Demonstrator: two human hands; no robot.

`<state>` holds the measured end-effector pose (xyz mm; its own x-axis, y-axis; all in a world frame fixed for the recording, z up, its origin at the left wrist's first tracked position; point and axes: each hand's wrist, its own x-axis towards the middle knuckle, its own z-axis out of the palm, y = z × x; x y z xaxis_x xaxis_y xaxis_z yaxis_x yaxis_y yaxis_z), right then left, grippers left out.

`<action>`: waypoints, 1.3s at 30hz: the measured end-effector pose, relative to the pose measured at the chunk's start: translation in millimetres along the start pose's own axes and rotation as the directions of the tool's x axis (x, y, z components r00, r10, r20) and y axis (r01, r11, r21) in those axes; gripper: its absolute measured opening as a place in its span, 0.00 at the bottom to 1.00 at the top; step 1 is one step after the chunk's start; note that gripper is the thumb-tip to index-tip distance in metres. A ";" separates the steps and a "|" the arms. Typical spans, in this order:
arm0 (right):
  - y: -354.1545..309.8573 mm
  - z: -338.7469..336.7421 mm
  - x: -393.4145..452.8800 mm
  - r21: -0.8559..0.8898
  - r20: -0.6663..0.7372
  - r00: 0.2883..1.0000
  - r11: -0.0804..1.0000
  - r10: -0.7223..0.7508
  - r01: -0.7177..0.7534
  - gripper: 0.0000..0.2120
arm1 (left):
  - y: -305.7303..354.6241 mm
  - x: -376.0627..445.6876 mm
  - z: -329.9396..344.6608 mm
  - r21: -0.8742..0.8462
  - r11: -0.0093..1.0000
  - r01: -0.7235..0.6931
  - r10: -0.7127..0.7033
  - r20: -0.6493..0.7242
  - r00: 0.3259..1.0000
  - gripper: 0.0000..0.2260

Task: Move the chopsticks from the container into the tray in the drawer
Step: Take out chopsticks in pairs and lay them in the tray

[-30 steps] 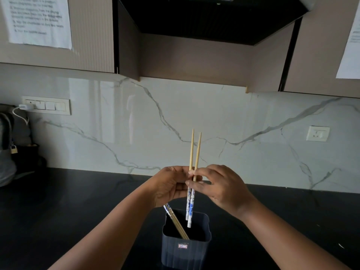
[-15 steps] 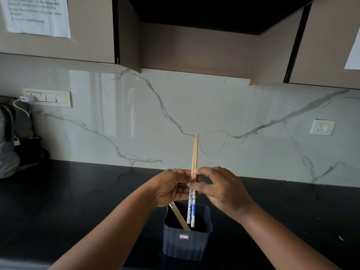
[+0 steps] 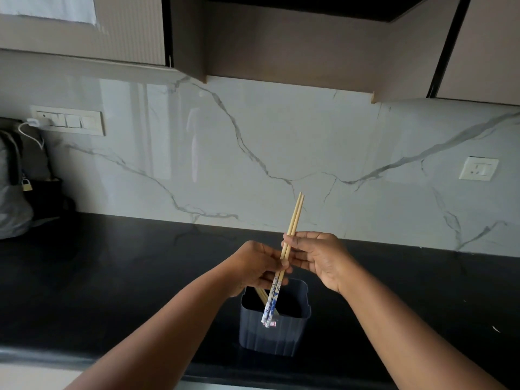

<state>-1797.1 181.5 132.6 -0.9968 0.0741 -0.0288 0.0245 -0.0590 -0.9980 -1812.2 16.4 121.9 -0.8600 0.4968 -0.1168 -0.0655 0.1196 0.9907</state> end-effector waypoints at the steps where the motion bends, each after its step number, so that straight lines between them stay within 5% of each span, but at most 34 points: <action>1: 2.1 1.6 0.2 -0.009 -0.009 1.000 1.000 -0.004 0.004 0.10 | -3.4 0.0 -0.4 0.010 1.000 0.005 -0.005 -0.001 1.000 0.07; 10: 12.0 10.3 0.4 -0.029 -0.047 0.998 0.998 0.047 -0.048 0.11 | -21.4 1.2 -1.2 0.036 0.999 0.021 -0.020 -0.025 0.999 0.08; 16: 6.2 10.8 0.4 -0.139 -0.083 0.992 0.987 -0.091 0.079 0.07 | -19.9 9.7 -5.4 0.092 0.993 -0.071 0.076 -0.052 0.996 0.08; 20: -5.2 11.9 -5.1 -0.238 -0.067 0.965 0.943 -0.254 0.232 0.03 | -28.4 14.4 -14.7 0.177 0.945 -0.276 0.310 -0.212 0.927 0.14; 23: -2.2 17.7 -15.0 -0.378 0.074 0.949 0.871 -0.308 0.312 0.02 | -47.0 18.6 -34.8 0.136 0.932 -0.336 0.361 -0.431 0.827 0.20; 26: 26.4 26.6 -24.8 -0.548 0.252 0.944 0.773 -0.213 0.321 0.04 | -81.8 23.6 -57.0 0.389 0.895 -0.220 0.411 -0.524 0.746 0.18; 29: 80.1 33.3 -37.5 -0.705 0.351 0.935 0.643 -0.049 0.299 0.06 | -136.4 31.5 -74.6 0.684 0.725 0.073 0.336 -0.445 0.830 0.25; 32: 147.9 31.7 -49.4 -0.811 0.430 0.892 0.494 0.140 0.314 0.09 | -205.8 26.1 -82.0 0.833 0.409 0.374 0.030 -0.422 0.906 0.36; 34: 190.6 26.5 -55.0 -0.847 0.436 0.868 0.436 0.238 0.305 0.09 | -240.0 15.2 -81.7 0.861 0.301 0.411 -0.005 -0.429 0.903 0.38; 39: 265.9 18.5 -67.0 -0.880 0.475 0.824 0.180 0.309 0.440 0.10 | -248.4 12.5 -85.2 0.867 0.300 0.397 0.065 -0.434 0.899 0.37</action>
<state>-1725.1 142.4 -129.8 -0.8496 -0.4305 -0.3046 -0.3679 0.8977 -0.2425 -1849.9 -80.3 -119.7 -0.9966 0.0813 -0.0098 0.0780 0.9787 0.1897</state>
